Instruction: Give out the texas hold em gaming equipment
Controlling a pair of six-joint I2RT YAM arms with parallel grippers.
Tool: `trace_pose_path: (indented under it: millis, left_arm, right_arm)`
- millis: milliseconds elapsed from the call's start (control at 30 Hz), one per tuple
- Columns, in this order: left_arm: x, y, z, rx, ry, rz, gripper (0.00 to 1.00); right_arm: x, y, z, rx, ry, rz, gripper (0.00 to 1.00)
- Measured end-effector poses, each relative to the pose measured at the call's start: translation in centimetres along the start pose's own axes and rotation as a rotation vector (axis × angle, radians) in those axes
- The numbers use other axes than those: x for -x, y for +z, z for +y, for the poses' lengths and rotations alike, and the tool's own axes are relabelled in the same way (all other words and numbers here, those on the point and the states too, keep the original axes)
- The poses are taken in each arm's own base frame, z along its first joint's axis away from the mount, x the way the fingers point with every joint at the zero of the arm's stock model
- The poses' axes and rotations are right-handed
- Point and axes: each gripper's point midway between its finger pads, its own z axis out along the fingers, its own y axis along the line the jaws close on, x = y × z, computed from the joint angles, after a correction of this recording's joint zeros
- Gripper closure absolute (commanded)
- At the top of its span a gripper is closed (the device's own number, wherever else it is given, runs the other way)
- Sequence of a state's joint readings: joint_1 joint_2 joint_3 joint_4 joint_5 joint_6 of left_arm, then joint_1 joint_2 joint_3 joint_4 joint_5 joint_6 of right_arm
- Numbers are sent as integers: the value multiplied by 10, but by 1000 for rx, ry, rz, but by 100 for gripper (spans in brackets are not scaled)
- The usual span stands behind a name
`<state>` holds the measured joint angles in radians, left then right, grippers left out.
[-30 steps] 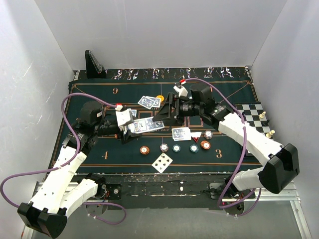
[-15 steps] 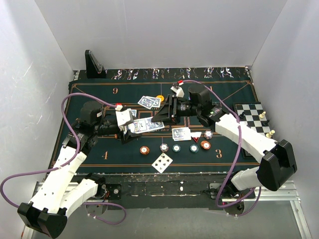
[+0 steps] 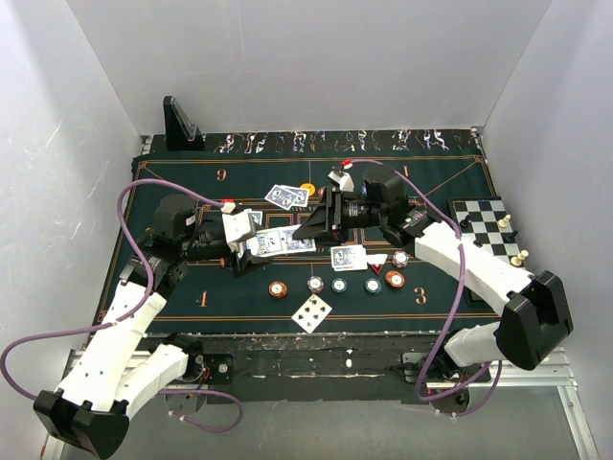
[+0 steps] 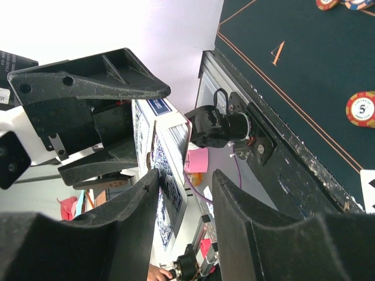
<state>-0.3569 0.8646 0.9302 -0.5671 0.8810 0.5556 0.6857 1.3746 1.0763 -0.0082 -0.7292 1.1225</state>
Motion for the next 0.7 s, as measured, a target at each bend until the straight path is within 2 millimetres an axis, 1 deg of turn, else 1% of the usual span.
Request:
trace_pose_path:
  millis: [267, 367, 567, 700]
  left_arm:
    - [1, -1, -1, 1, -2, -4, 100]
    - [2, -1, 0, 2, -1, -7, 100]
    - [3, -1, 0, 4, -2, -9, 100]
    - [3, -1, 0, 4, -2, -10, 100]
  right_arm:
    - [-7, -18, -2, -14, 13, -18, 53]
    - [-10, -23, -1, -20, 10, -21, 54]
    - [-14, -31, 1, -27, 5, -26, 60]
    - [-14, -37, 1, -33, 4, -35, 67]
